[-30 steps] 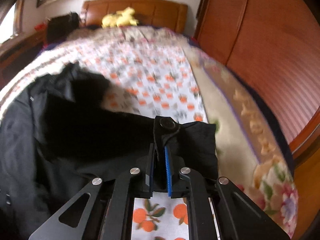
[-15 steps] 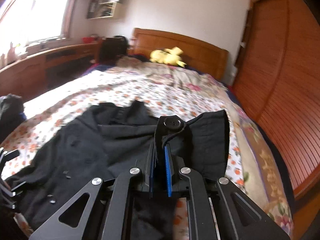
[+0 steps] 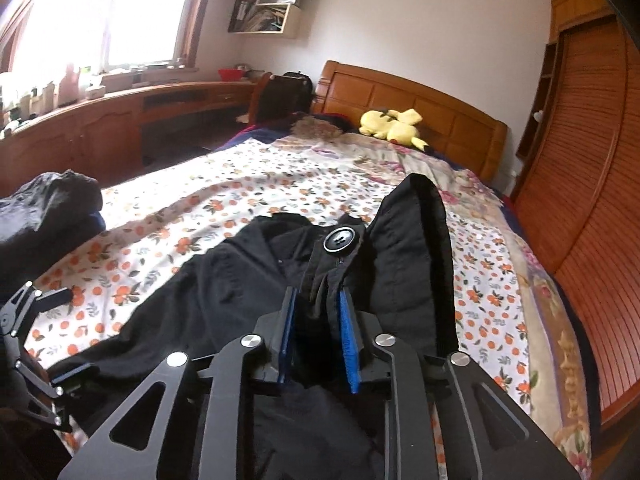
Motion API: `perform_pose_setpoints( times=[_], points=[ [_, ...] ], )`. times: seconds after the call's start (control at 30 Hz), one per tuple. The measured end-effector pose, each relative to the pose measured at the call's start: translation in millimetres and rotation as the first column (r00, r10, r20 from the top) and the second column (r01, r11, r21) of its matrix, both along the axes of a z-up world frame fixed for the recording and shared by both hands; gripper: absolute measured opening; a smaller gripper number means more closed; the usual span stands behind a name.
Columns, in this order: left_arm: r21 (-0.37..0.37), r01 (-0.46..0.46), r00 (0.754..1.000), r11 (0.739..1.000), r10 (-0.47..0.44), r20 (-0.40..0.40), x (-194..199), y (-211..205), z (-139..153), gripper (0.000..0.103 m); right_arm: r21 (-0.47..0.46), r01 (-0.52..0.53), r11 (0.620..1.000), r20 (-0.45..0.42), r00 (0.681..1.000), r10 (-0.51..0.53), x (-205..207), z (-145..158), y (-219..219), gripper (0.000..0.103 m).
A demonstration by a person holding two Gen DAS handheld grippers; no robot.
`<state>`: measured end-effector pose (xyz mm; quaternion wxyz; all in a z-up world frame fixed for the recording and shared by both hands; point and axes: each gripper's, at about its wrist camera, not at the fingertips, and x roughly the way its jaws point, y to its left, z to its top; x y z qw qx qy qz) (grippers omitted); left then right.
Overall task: Fold large clothes
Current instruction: 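Fold the held coat side over the body and open the right gripper, then move the left gripper to the opposite coat side edge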
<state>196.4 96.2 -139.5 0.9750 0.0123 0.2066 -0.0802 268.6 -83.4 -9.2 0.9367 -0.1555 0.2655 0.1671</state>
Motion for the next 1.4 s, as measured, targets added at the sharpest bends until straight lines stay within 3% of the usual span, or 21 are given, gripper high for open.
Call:
perform_pose_setpoints(
  times=[0.27,0.6,1.13,1.2,1.4],
  points=[
    [-0.011,-0.025,1.0,1.0,0.025,0.003,-5.5,17.3,3.7,0.1,0.033,-0.081,0.996,0.018,0.997,0.08,-22.2,11.7,31.8,0.038],
    [-0.029,-0.026,1.0,0.999,0.026,-0.004,-6.1,24.5,5.8,0.1,0.031,-0.103,0.994,0.004,0.995,0.103,-33.4,1.4,33.3,0.039],
    [0.069,0.103,0.993,0.992,-0.099,-0.06,-2.0,-46.6,-22.2,0.1,0.075,0.074,0.994,-0.175,0.983,-0.06,-25.1,-103.7,-47.8,0.04],
    [0.078,0.122,0.991,0.989,-0.116,-0.069,0.0,-58.2,-25.8,0.1,0.082,0.094,0.992,-0.204,0.976,-0.076,-29.3,-121.1,-57.1,0.047],
    [0.081,0.175,0.981,0.981,-0.166,-0.105,4.1,-89.7,-36.3,0.1,0.039,0.123,0.992,-0.215,0.97,-0.112,-42.8,-153.8,-77.4,0.048]
  ],
)
